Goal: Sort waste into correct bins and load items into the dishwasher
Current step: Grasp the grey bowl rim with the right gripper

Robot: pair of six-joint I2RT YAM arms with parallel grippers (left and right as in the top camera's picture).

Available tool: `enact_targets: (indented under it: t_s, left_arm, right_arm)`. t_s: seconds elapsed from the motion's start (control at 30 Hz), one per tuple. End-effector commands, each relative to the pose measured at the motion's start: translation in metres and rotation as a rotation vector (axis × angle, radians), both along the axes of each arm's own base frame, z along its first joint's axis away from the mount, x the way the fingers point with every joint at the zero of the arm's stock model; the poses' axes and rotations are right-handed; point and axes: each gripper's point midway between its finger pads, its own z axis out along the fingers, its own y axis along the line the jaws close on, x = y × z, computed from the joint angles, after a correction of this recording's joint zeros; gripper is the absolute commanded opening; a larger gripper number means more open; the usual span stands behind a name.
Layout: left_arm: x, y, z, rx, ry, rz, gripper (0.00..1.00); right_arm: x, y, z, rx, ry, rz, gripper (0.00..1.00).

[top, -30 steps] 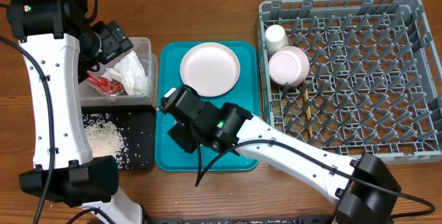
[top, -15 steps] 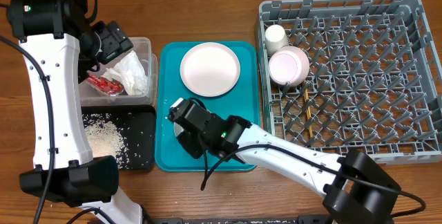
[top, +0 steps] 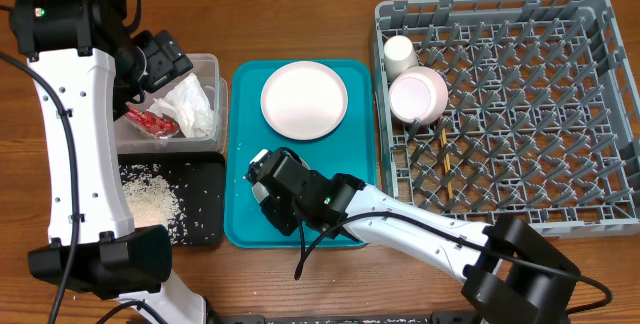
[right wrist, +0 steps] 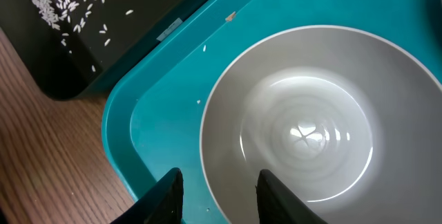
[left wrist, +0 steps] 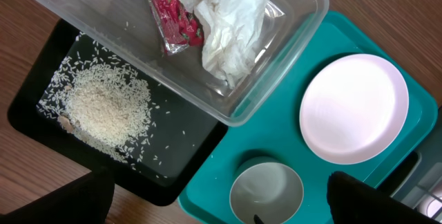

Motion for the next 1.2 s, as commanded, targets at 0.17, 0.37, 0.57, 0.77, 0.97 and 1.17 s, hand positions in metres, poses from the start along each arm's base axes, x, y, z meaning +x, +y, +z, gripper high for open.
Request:
enact_targets:
  t_s: [0.17, 0.37, 0.57, 0.77, 0.97, 1.17]
  left_arm:
    - [-0.001, -0.003, 0.004, 0.001, -0.011, -0.019, 1.00]
    - [-0.001, -0.003, 0.004, 0.001, -0.011, -0.020, 1.00]
    - [-0.001, -0.003, 0.004, 0.001, -0.011, -0.020, 1.00]
    - [-0.001, -0.003, 0.004, 0.001, -0.011, -0.020, 1.00]
    - [-0.001, -0.003, 0.004, 0.001, -0.011, -0.019, 1.00]
    - [-0.001, -0.003, 0.004, 0.001, -0.011, -0.019, 1.00]
  right_arm:
    - [-0.004, 0.003, -0.016, -0.003, 0.012, 0.019, 0.37]
    - [-0.011, 0.006, -0.032, -0.012, 0.040, 0.066, 0.36]
    - [-0.007, 0.005, -0.032, -0.018, 0.029, 0.044, 0.25]
    - [-0.005, 0.005, -0.017, -0.030, 0.025, 0.038, 0.20]
    - [-0.005, 0.005, 0.013, -0.019, 0.018, 0.039, 0.04]
    - [-0.010, -0.004, 0.035, -0.010, 0.013, 0.040, 0.04]
